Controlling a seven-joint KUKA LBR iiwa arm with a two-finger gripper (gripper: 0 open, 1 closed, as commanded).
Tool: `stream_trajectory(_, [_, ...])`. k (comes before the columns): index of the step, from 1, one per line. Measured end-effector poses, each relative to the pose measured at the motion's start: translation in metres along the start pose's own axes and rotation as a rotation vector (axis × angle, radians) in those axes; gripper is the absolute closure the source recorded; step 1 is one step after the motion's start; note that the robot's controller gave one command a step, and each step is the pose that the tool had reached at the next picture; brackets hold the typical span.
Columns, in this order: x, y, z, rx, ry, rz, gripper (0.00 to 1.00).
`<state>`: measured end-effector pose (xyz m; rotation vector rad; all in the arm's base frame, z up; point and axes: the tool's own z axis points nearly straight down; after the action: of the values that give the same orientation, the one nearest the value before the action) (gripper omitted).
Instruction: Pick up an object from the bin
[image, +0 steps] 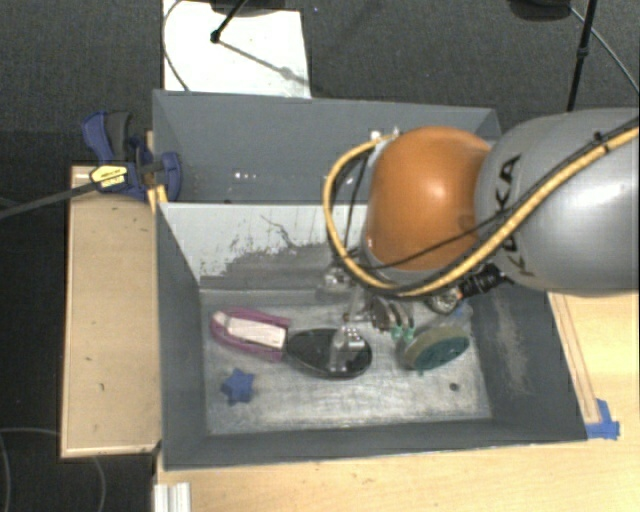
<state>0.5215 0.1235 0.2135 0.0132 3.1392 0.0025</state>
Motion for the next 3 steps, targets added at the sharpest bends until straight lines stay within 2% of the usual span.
stream_trajectory(1, [-0.013,-0.001,0.143,-0.002,-0.006,0.080,0.00])
stream_trajectory(2, [-0.014,0.000,0.140,-0.004,-0.010,0.084,1.00])
stream_trajectory(3, [-0.027,-0.026,-0.094,0.001,-0.010,-0.167,1.00])
